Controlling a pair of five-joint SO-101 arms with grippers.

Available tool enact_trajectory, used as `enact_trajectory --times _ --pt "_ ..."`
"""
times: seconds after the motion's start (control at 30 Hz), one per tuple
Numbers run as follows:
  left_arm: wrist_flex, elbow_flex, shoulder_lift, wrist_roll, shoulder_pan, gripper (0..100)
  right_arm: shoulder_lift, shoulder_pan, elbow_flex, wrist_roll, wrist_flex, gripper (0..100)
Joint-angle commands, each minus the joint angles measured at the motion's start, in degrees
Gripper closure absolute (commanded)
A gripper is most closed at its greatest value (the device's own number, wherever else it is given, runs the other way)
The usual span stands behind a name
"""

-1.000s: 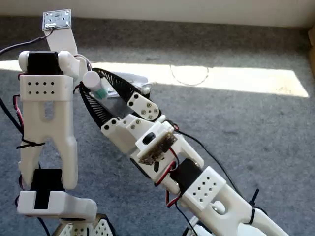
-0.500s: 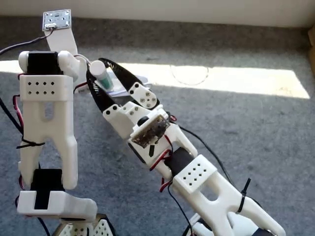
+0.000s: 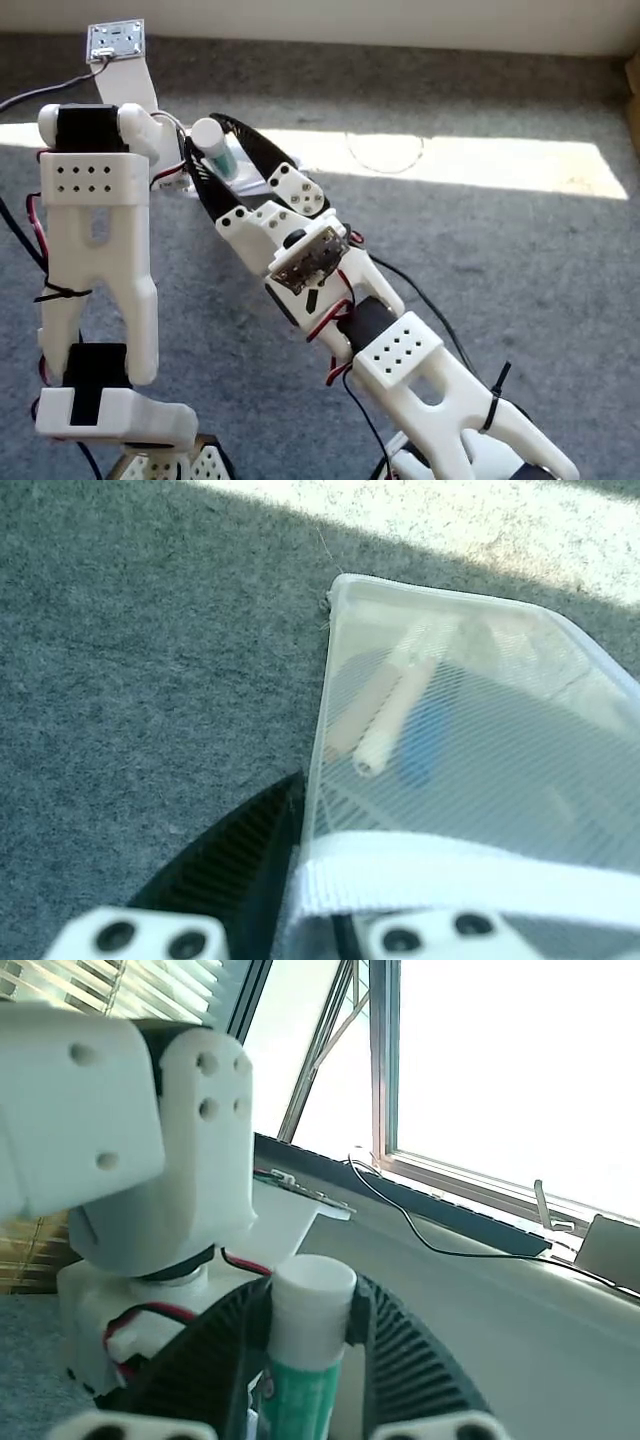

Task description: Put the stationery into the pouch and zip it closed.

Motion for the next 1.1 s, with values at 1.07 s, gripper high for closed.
enact_trajectory --times 1.07 --pt "-1.0 0.2 0.4 -0.6 -1.1 99 -5.9 1.0 -3.2 0.4 22.6 96.4"
